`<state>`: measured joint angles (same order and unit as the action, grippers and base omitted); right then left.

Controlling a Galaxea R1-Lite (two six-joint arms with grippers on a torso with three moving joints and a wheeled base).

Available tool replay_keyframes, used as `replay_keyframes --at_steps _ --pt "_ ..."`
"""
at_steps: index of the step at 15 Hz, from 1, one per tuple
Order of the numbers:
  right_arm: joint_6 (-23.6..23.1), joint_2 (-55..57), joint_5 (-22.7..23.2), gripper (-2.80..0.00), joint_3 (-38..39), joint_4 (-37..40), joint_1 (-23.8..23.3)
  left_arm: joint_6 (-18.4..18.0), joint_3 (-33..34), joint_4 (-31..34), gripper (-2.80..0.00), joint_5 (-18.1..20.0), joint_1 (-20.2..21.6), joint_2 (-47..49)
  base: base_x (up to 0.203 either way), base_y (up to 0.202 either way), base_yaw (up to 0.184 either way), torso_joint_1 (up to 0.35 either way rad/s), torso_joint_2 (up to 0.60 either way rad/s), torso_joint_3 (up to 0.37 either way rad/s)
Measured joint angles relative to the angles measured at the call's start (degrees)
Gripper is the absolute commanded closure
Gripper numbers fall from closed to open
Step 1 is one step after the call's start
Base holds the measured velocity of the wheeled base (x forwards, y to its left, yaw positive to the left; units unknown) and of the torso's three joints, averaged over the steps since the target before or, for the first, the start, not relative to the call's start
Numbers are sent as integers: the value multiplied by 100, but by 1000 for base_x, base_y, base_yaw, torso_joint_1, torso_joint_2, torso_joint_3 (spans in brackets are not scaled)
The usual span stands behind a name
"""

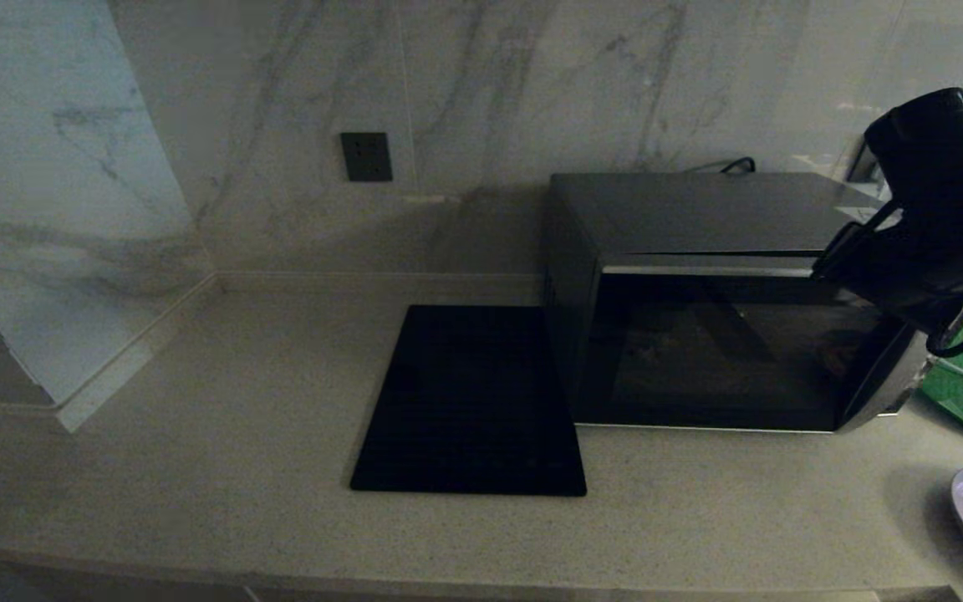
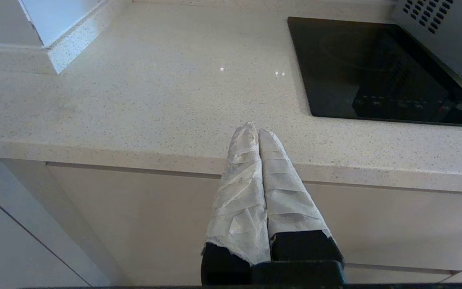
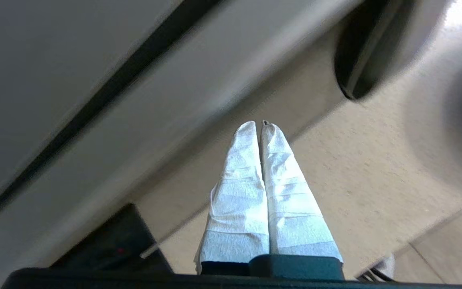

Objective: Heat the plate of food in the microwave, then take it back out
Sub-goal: Close the microwave oven

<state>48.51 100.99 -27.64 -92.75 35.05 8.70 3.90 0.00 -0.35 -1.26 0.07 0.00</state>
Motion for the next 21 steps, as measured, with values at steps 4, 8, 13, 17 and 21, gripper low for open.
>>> replay_keyframes --at_steps 4,8,13,17,21 --pt "-20 6 -1 0 174 -519 -27 1 0 2 0 0 5 0 0 0 0 0 0 0" --pt "-20 16 -1 0 338 -820 -41 0 0 2 0 0 4 0 0 0 0 0 0 0" --pt "-5 61 -1 0 518 -1071 -72 1 0 2 0 -1 6 0 0 0 0 0 0 0" --pt "5 103 -1 0 546 -1417 -90 4 0 2 0 0 9 0 0 0 0 0 0 0" --pt "25 168 -6 0 581 -1710 -99 1 0 -2 0 0 1 0 0 0 0 0 0 0"
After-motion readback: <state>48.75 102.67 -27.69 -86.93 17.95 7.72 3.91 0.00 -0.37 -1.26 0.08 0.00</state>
